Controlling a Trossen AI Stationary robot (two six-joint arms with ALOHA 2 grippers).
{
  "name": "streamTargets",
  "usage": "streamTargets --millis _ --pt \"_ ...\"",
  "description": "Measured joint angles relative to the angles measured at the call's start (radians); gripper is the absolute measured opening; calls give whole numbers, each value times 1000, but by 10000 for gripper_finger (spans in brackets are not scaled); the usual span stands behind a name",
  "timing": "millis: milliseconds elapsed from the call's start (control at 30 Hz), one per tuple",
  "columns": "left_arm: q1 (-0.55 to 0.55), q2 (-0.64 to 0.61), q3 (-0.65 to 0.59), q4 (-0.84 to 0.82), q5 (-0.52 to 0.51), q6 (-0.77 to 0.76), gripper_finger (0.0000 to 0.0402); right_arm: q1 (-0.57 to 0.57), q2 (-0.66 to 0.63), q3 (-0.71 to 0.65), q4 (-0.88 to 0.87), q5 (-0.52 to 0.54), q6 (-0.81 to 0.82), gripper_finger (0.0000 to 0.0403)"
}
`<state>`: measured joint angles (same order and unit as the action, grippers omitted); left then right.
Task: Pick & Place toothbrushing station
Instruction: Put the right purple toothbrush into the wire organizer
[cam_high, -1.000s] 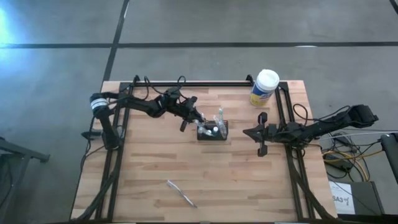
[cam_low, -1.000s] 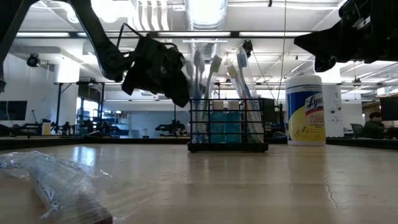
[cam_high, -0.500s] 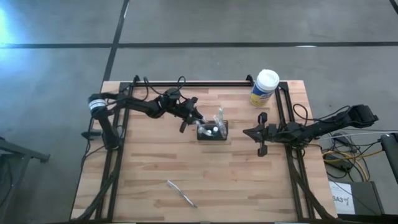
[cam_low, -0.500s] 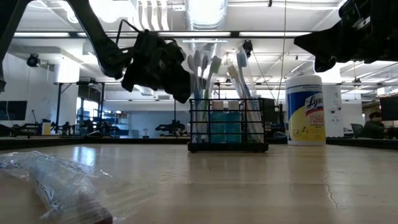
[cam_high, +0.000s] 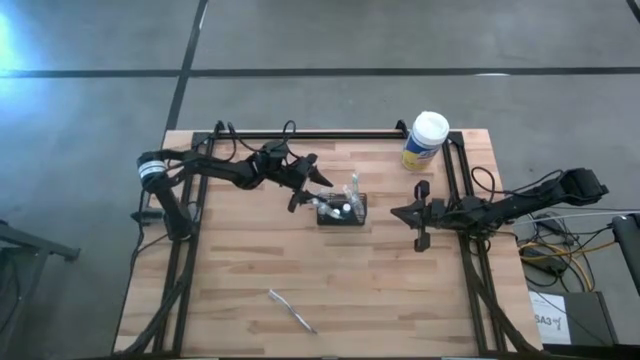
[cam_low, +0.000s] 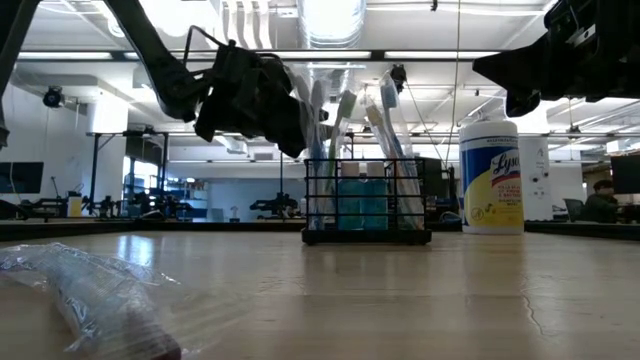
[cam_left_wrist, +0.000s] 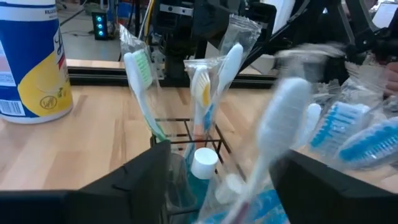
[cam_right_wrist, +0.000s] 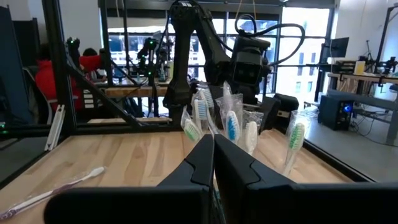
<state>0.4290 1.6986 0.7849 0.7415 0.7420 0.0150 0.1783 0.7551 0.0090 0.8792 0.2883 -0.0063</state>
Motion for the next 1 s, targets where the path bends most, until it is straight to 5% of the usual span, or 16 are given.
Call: streamTargets --millis 333,1000 --pt "15 -3 36 4 -9 47 313 0 0 0 1 0 0 8" --pt "-4 -169 90 -8 -2 25 310 0 0 0 1 0 -11 8"
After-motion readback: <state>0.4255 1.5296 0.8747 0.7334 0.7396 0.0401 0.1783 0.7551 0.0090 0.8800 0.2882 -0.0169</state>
